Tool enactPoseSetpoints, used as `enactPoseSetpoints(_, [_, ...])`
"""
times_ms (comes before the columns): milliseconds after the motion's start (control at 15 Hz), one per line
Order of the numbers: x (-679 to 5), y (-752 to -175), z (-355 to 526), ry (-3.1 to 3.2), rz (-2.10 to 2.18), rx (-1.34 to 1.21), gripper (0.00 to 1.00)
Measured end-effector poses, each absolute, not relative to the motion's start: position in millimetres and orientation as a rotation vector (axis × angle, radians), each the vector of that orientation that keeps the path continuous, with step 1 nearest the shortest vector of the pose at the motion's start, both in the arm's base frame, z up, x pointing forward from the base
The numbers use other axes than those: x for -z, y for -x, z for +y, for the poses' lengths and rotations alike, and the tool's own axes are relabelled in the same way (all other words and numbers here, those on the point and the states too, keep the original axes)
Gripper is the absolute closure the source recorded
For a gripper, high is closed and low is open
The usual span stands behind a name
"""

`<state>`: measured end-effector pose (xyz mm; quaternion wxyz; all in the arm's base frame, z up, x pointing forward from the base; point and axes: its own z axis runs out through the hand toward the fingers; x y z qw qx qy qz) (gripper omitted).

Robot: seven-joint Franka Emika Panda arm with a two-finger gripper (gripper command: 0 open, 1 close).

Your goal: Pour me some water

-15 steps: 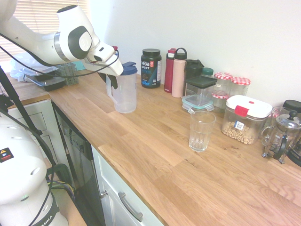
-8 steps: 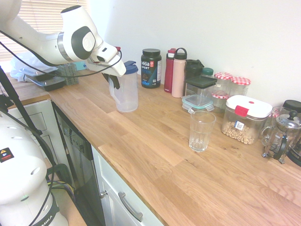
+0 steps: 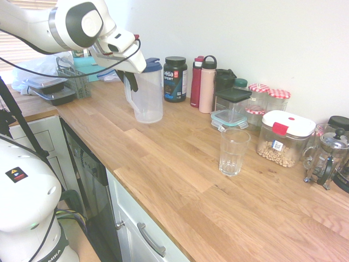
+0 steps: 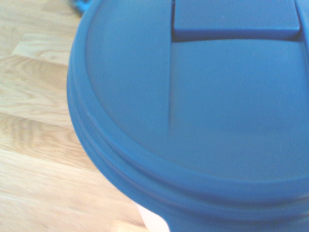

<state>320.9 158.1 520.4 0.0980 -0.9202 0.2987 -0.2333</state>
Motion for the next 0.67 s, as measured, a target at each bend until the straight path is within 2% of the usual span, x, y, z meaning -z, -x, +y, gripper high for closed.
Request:
enactPoseSetpoints(333, [-546.8, -279.7, 25.8, 2.714, 0.942, 0.626, 1.00])
enactPoseSetpoints(667, [-550.1, -259.7, -61.2, 2.707, 0.969, 0.607, 1.00])
